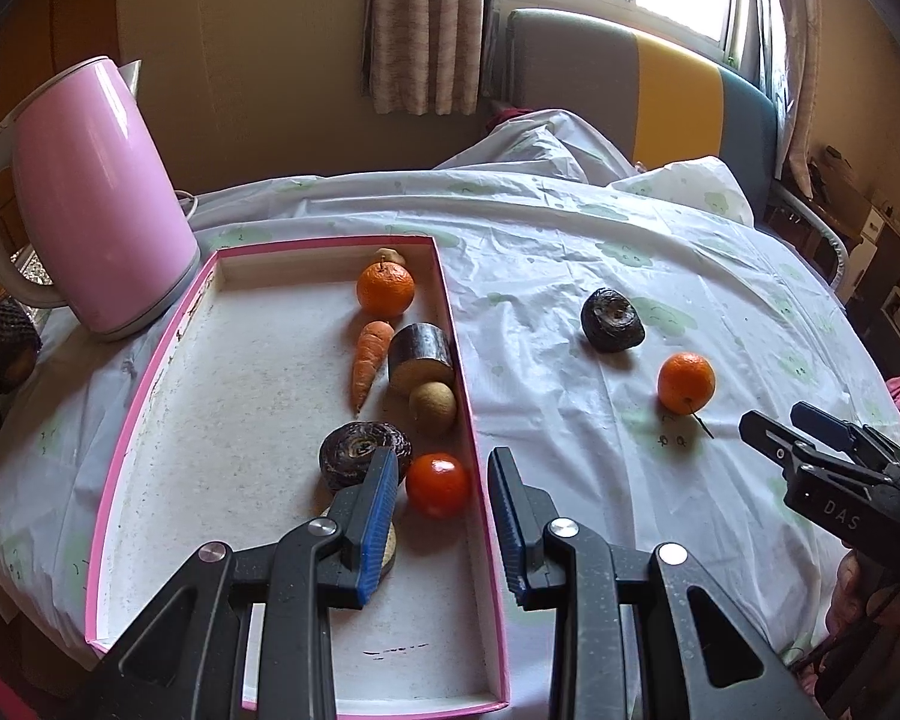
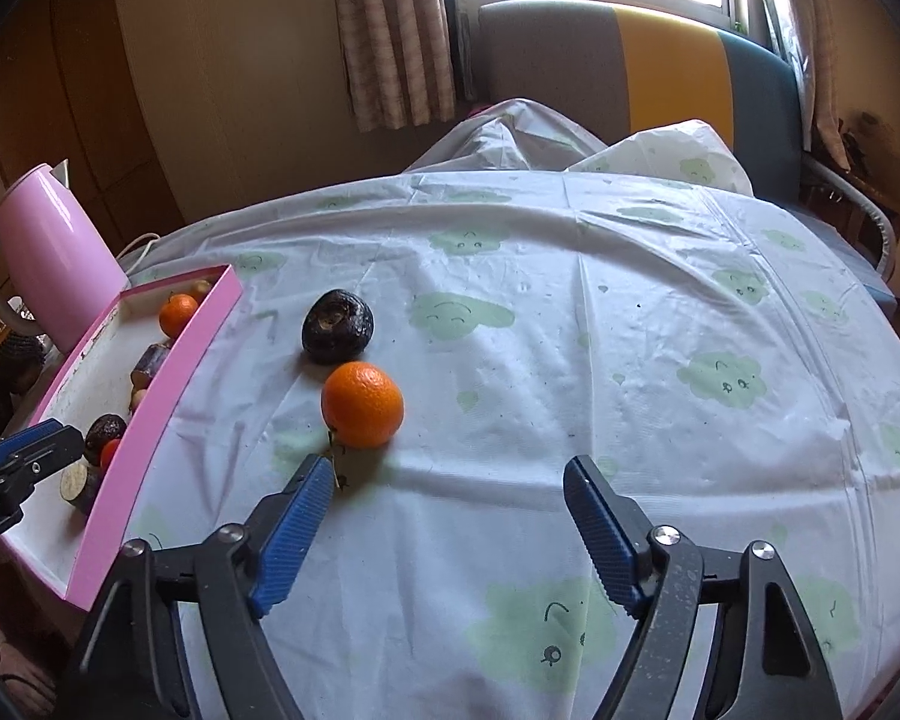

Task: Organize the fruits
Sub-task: 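Move the right tool to the tangerine and close on it, then move the left tool to the dark round beet and close on it while the right tool holds the tangerine, then lift the beet with the left tool, carry it into the tray, release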

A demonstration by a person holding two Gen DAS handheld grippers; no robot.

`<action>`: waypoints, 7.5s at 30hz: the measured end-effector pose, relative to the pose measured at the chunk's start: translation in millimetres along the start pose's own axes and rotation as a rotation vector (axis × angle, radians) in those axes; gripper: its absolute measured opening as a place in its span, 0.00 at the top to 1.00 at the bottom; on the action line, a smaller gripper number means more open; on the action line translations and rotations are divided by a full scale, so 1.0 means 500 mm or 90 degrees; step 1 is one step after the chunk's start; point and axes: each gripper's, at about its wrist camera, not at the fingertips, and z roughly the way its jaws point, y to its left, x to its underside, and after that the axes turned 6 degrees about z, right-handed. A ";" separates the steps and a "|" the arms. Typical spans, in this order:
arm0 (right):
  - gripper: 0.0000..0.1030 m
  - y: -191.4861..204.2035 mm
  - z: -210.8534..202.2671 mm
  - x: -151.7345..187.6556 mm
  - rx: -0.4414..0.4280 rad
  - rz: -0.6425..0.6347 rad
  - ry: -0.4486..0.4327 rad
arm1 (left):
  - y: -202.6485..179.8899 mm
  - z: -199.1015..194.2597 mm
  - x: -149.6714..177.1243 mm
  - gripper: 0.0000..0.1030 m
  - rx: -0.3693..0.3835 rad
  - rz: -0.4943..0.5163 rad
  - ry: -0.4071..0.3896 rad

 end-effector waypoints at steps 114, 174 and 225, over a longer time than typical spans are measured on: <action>0.57 0.030 0.152 -0.065 -0.042 -0.080 0.042 | -0.162 0.203 -0.203 0.54 0.129 0.008 0.079; 0.57 0.036 0.151 -0.058 -0.032 -0.088 0.032 | -0.155 0.174 -0.057 0.55 0.059 0.046 0.036; 0.62 0.043 0.149 -0.055 0.015 -0.104 0.023 | 0.223 0.117 -0.070 0.55 -0.052 -0.132 0.046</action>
